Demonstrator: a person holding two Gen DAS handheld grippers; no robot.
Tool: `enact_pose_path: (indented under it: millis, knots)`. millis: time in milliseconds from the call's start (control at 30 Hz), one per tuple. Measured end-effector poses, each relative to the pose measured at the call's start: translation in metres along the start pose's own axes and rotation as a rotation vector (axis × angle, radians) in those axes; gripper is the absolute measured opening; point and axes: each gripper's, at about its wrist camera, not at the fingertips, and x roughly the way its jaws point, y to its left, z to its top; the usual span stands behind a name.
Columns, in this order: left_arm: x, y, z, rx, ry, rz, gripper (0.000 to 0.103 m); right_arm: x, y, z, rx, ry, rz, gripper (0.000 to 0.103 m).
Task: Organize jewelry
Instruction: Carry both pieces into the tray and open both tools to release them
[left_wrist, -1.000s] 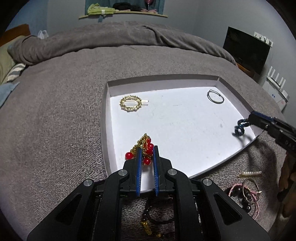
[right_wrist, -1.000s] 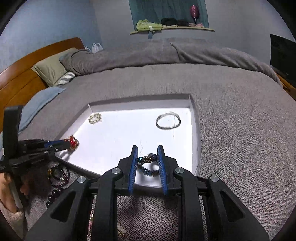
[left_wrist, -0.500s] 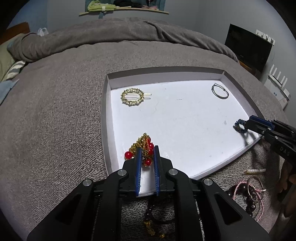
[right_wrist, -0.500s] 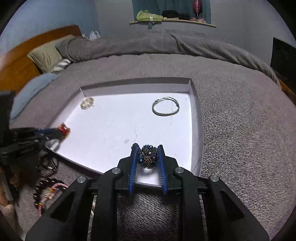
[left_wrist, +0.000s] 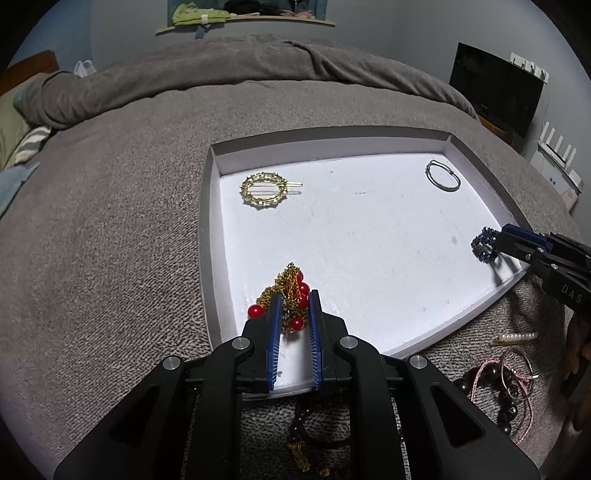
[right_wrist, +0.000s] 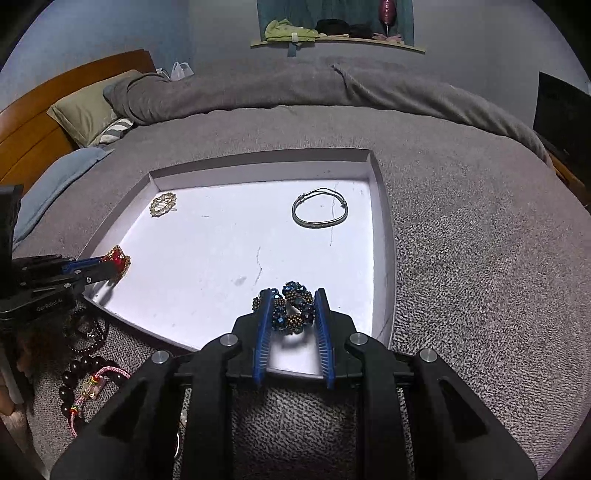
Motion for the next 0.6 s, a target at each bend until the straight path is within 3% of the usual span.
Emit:
enact_pose_path:
  millis: [333, 500, 600]
  knots:
    - [-0.003, 0.000, 0.000, -0.008, -0.015, -0.006, 0.017, -0.005, 0.001, 0.002, 0.002, -0.025, 0.023, 0.038]
    - [-0.010, -0.004, 0.000, 0.008, -0.048, 0.000, 0.034, -0.011, 0.002, 0.003, 0.002, -0.057, 0.039, 0.043]
    - [-0.013, -0.008, -0.001, 0.022, -0.062, 0.013, 0.043, -0.016, 0.003, 0.003, 0.004, -0.084, 0.039, 0.052]
